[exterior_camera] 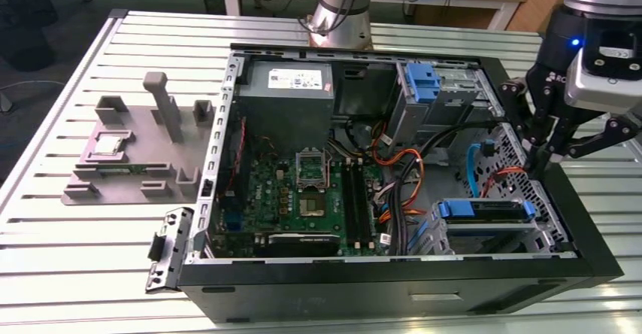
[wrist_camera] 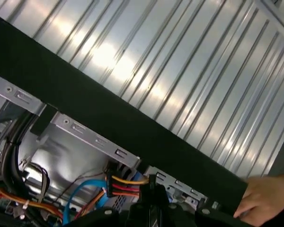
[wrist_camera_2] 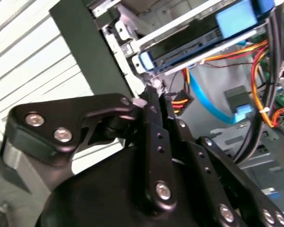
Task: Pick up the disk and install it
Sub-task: 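Insert the first disk wire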
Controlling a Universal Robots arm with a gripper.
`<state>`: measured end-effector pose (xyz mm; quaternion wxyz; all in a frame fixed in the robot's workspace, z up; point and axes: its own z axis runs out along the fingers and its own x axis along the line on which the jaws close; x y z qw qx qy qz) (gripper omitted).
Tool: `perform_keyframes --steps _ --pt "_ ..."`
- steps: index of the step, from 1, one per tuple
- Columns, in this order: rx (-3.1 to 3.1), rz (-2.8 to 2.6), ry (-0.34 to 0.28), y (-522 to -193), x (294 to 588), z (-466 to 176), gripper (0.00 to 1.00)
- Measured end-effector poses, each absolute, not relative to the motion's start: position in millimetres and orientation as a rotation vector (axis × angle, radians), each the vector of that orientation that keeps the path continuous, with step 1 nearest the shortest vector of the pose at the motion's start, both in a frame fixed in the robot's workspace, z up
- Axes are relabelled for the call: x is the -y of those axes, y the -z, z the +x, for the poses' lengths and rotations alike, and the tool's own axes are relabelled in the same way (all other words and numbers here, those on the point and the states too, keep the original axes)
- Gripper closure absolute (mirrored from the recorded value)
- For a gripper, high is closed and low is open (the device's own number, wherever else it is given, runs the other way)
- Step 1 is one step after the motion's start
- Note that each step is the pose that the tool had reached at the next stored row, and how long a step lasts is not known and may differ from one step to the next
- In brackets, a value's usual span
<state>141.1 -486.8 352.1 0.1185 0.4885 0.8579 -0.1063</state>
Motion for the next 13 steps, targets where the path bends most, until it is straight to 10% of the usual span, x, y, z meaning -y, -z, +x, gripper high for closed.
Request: perform_keyframes --steps 13 --pt "-2.509 1.504 0.217 -352.0 486.9 136.4 0.83"
